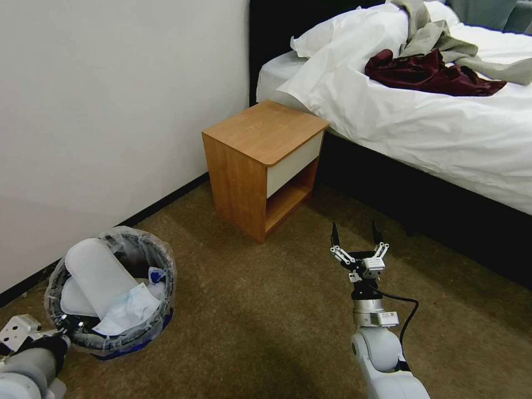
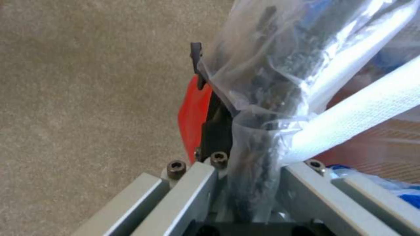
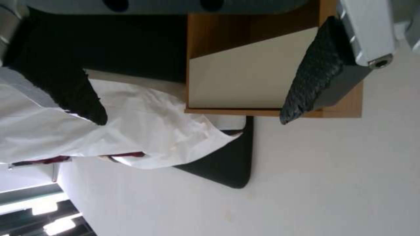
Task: Pick up the trash bin and place the garbage on the floor into it.
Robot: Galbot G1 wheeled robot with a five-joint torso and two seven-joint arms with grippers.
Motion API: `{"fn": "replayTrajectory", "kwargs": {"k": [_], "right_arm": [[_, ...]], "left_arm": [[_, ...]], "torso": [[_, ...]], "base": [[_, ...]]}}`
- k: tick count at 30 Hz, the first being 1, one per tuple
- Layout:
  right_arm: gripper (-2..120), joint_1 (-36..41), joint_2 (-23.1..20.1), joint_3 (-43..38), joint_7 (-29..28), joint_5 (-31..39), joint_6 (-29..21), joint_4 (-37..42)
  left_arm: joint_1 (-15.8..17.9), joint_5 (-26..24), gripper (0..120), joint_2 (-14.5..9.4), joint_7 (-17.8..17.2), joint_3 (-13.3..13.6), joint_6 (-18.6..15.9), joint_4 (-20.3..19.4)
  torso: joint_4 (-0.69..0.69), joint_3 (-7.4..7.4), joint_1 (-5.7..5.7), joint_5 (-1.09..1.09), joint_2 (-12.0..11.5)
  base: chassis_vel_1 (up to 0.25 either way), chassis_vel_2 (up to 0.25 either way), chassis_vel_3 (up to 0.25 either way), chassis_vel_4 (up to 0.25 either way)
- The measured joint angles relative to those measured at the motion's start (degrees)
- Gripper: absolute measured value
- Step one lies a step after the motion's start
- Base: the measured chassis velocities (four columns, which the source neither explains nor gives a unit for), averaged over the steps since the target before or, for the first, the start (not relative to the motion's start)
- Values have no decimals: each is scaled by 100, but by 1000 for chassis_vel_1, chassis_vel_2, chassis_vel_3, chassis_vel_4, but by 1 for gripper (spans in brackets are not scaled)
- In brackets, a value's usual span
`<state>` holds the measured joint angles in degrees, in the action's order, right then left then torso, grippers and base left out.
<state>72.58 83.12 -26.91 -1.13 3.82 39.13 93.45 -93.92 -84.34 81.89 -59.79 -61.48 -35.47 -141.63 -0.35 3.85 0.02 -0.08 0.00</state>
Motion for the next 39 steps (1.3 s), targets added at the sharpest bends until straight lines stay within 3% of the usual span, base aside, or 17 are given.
{"fn": "replayTrajectory", "kwargs": {"k": [39], "right_arm": [[100,318,-27,-135,18,-13,66,250]], "left_arm": [[-61,-217,0,21,-101,37,-33,-149]], "torso": [[0,0,0,1,0]], "base": [[0,0,0,0]]}}
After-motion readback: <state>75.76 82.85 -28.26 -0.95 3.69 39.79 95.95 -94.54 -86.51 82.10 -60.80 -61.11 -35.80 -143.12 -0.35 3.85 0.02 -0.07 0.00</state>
